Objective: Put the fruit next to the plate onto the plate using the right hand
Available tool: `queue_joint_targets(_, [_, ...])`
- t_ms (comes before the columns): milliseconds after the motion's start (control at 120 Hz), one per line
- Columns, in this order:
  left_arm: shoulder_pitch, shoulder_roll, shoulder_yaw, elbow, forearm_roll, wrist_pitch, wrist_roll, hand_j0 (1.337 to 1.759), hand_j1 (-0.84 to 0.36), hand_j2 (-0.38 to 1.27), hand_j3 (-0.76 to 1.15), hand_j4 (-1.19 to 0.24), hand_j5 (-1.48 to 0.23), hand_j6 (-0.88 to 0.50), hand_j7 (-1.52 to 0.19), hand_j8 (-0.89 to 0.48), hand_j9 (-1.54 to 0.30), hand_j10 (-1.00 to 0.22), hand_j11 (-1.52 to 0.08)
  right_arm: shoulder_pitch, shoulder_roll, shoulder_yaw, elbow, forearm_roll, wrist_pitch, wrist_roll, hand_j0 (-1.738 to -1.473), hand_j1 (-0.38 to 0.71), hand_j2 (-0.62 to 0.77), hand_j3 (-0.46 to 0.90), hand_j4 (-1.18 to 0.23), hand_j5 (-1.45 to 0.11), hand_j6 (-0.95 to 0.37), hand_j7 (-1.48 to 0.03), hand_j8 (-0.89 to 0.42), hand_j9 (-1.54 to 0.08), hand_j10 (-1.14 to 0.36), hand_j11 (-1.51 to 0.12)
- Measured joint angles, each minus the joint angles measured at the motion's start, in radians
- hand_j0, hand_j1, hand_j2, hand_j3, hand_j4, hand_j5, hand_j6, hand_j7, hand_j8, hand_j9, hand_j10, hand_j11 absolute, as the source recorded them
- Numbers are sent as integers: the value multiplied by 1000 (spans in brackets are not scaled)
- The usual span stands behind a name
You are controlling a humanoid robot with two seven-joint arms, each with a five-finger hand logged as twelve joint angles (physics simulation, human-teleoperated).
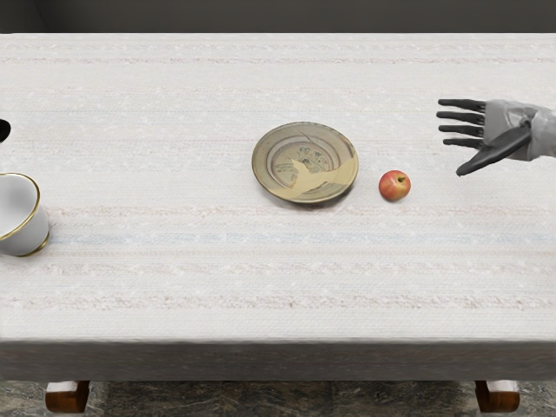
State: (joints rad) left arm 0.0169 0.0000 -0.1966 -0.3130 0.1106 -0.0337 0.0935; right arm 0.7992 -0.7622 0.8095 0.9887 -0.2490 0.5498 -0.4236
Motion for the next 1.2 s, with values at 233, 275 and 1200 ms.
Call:
queue_joint_targets(233, [0,0,0,0,0,0,0,1658,339,2,0,-8,-11,-8,-11,-8,-11,-8,-11,-37,-70,-58,25,170,55,-80,-1658,-326,0,0,-19,-27,-18,-27,-18,-27,-20,-28])
queue_joint_targets(275, [0,0,0,0,0,0,0,1658,339,2,0,-8,-11,-8,-11,-8,-11,-8,-11,71,-39,-135,31,166,20,-115,-1658,-327,0,0,-18,-27,-17,-27,-17,-27,-19,-27])
queue_joint_targets(1200, [0,0,0,0,0,0,0,1658,339,1,0,-8,-11,-8,-11,-8,-11,-8,-11,677,519,-1254,-27,118,-956,-187,-1658,-211,-22,0,-118,-151,-119,-151,-118,-151,-117,-151])
